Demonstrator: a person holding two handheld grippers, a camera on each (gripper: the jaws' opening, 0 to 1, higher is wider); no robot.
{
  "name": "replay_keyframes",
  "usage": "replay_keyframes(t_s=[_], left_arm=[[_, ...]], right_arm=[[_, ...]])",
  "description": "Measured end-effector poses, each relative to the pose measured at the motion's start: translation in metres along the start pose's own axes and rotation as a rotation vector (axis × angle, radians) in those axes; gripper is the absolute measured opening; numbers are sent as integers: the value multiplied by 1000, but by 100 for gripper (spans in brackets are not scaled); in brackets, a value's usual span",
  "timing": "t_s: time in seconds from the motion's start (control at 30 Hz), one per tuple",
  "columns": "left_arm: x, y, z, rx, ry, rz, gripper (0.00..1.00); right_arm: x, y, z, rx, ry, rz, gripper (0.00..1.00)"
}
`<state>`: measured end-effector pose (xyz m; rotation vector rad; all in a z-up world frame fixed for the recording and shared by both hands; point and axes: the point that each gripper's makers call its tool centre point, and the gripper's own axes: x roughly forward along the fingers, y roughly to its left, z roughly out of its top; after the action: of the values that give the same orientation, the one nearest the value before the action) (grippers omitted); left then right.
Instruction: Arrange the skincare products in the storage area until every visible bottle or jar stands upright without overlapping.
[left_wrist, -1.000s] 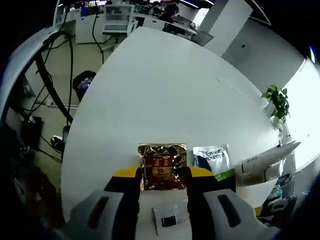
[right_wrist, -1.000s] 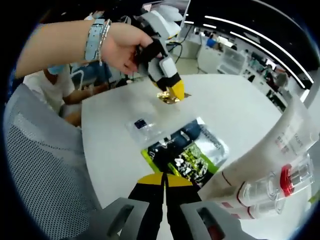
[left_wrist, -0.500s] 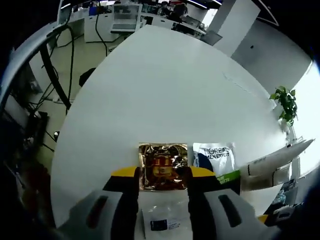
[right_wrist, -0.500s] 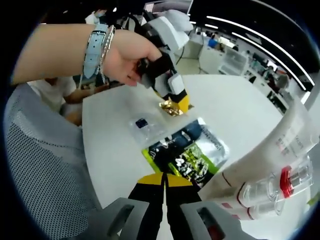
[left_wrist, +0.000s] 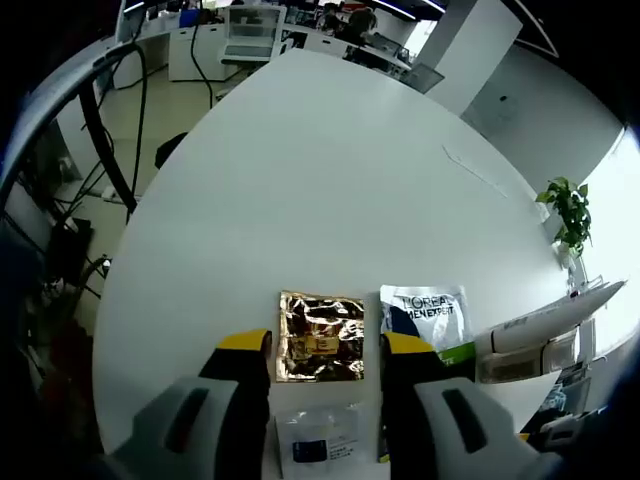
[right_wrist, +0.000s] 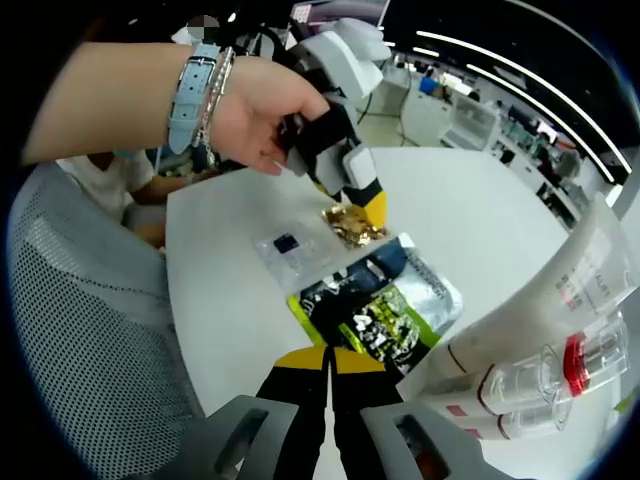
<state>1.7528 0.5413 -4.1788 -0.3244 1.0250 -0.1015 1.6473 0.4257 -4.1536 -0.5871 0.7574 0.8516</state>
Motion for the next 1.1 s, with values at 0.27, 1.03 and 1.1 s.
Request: replay_keyframes(t_s=[0.27,1.03,1.1], left_arm=[[-4,2,3,25,-21,0,39],[-120,-54,29,337,-322,-284,34],[-133,-53,26,379,-350,-283,34]], right_arm=[[0,1,0,-6,0,3,0],[-83,-37,81,192,-461,19,0],[-104,-44,89,212,-551,19,0]])
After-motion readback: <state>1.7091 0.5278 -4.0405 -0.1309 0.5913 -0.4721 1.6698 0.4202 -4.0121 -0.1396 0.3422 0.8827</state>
